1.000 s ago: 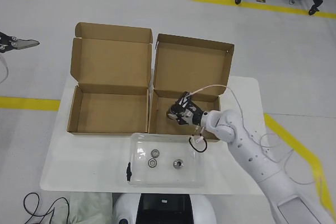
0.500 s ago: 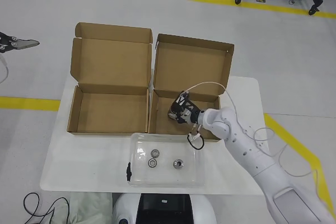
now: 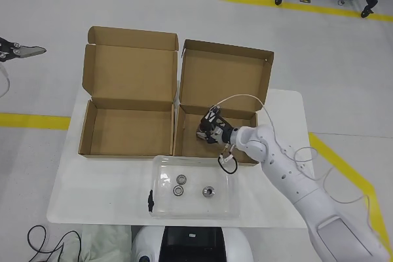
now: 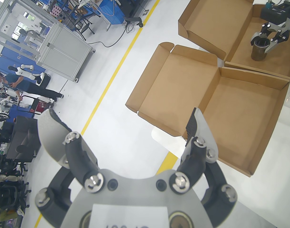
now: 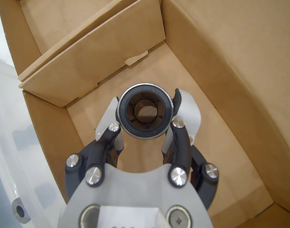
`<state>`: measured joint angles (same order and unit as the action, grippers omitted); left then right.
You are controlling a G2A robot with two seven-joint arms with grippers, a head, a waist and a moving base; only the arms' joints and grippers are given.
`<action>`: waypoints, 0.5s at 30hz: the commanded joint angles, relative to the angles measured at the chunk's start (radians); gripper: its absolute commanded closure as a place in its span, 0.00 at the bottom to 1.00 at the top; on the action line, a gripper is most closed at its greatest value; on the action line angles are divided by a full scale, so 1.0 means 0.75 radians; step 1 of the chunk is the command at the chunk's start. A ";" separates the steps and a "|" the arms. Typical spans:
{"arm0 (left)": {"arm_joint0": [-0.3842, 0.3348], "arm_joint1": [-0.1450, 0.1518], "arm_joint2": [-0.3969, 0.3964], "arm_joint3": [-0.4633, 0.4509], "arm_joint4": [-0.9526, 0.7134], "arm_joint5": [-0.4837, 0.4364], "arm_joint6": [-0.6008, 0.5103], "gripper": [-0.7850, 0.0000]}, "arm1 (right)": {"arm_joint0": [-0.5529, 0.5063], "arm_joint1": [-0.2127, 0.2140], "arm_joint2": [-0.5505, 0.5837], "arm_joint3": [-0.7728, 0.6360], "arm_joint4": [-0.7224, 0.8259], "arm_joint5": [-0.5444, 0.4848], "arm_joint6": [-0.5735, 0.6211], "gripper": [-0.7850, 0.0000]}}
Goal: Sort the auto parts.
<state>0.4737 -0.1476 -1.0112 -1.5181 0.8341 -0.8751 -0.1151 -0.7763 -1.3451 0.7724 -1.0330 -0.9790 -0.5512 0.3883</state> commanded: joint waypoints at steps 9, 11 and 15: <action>0.000 0.000 0.000 0.000 0.000 0.000 0.000 0.00 | -0.008 0.001 0.022 -0.027 -0.001 -0.045 -0.030 0.12; 0.000 0.000 0.000 0.000 0.000 0.000 0.000 0.00 | -0.013 0.006 0.037 -0.050 0.000 -0.071 -0.050 0.10; 0.000 0.000 0.000 0.000 0.000 0.000 0.000 0.00 | -0.034 0.022 0.077 -0.127 -0.011 -0.123 -0.085 0.06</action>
<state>0.4737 -0.1476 -1.0112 -1.5181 0.8341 -0.8751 -0.1151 -0.7979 -1.3312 0.8232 -1.1152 -0.9850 -0.6362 0.3288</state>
